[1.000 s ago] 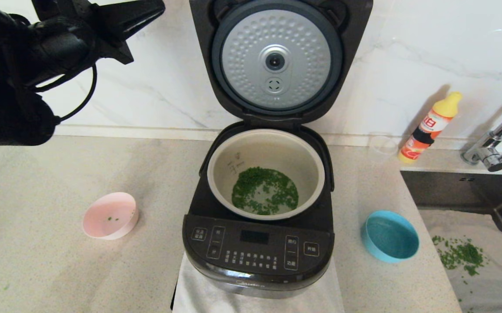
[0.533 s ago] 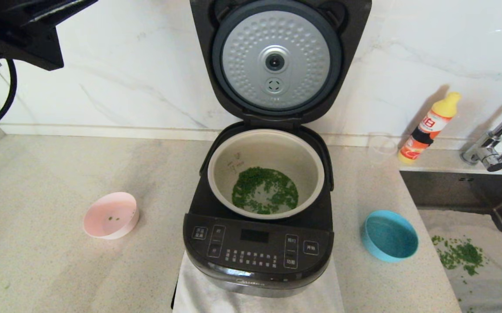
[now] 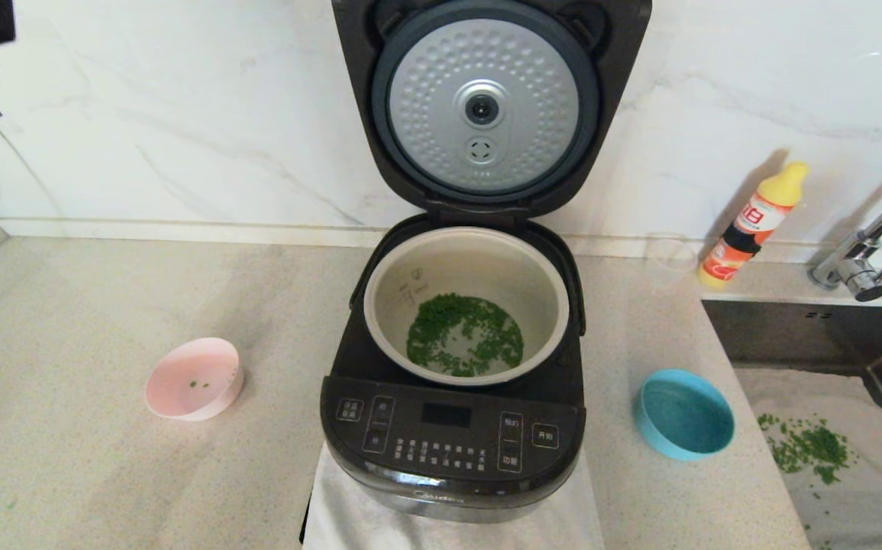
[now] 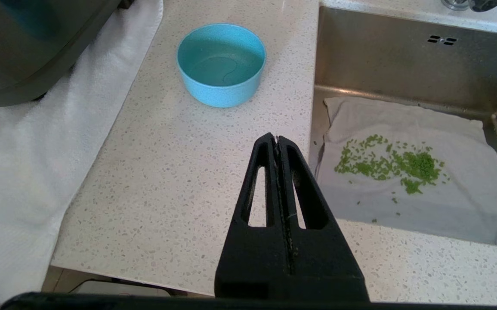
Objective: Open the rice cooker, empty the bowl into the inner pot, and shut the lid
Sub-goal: Close the rice cooker
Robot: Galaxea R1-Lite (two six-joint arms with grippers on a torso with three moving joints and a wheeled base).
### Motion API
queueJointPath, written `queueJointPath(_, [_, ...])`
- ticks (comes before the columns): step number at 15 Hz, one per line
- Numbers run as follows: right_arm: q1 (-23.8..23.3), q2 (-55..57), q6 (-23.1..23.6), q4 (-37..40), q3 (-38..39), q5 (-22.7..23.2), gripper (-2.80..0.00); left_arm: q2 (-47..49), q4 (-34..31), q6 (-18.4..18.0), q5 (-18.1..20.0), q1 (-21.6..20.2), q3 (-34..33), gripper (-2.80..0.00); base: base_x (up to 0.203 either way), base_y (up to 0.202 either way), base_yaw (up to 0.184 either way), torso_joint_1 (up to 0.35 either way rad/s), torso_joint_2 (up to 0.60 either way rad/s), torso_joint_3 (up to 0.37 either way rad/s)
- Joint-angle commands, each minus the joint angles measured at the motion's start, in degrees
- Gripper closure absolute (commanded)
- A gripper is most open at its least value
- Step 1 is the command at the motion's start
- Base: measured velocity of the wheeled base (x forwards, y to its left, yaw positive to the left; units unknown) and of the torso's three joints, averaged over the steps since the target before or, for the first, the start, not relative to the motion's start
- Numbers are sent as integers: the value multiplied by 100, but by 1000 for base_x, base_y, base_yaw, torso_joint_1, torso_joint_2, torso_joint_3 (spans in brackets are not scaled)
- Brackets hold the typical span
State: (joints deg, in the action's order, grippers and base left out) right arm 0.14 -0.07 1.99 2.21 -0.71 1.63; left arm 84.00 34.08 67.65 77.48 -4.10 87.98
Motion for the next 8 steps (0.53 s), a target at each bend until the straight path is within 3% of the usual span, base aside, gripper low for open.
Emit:
queueJointPath(1, [3, -1, 3, -1, 0, 4, 0, -8, -3383, -923, -265, -251, 1370, 0, 0, 0, 0, 0, 0, 0])
queueJointPath(2, [3, -1, 3, -1, 0, 4, 0, 21, -3942, -1754, -813, -269, 1609, 0, 0, 0, 0, 0, 0, 0])
queueJointPath(4, [3, -1, 3, -1, 0, 4, 0, 161, -4144, -2520, -1992, 24, 2040, 0, 0, 0, 0, 0, 0, 0])
queueJointPath(6, [3, 3, -2, 6, 0, 4, 0, 298, -4170, -3280, -2698, 440, 2184, 0, 0, 0, 0, 0, 0, 0])
queueJointPath(8, [3, 1, 1, 8, 0, 4, 0, 543, -4318, -4213, -3763, 1035, 2176, 0, 0, 0, 0, 0, 0, 0])
